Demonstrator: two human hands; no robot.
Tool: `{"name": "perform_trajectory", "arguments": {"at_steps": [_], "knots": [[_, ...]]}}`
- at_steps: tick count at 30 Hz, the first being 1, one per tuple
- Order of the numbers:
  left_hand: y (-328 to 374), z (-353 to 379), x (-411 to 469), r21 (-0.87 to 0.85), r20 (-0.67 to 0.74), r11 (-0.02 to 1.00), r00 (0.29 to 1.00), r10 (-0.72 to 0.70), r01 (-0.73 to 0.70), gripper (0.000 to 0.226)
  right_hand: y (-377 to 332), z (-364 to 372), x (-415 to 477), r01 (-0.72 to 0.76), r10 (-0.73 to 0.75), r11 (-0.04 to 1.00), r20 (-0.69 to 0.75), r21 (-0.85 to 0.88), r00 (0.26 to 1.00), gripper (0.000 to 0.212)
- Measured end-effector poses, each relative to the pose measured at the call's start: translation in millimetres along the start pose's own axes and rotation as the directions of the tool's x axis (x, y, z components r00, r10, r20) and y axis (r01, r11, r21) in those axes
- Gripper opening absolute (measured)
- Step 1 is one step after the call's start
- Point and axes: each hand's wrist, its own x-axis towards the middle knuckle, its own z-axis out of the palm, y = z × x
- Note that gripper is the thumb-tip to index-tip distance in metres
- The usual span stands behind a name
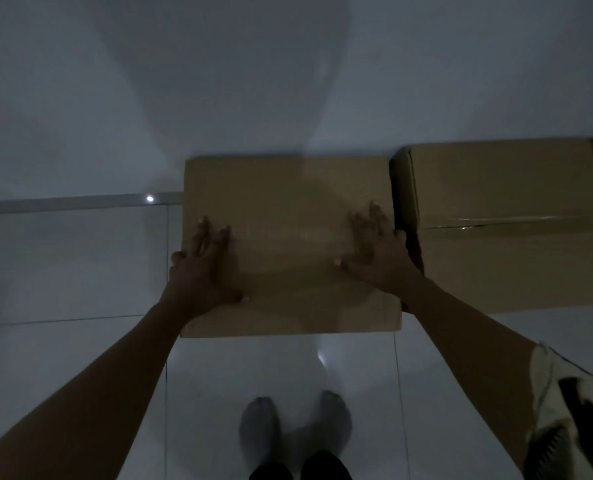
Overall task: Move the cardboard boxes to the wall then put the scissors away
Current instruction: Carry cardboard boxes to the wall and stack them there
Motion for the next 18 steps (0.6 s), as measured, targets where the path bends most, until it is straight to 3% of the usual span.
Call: {"name": "perform_trajectory", "arguments": {"at_steps": [7,10,13,18], "knots": [[6,-4,-1,0.077,0.019,0.997,1.000,-0.012,0.011,0.136,-27,-6,-14,-0.082,0.096,0.982,0.073,-0.172,0.993,0.114],[19,-11,-7,0.175,-0.018,0.981,0.997,-0.077,0.079,0.136,-44,7,-29,0.040,-0.008,0.938,0.094,-0.344,0.996,0.121],[27,-10,-16,0.172,-0.023,0.977,0.992,-0.122,0.124,0.130,-61,28,-45,0.188,-0.126,0.927,0.201,-0.325,0.971,0.126],[18,1,-40,0.223,0.143,0.970,0.987,0.069,-0.100,0.131,-79,48,-55,0.239,-0.153,0.869,0.225,-0.433,0.962,0.137]]}}
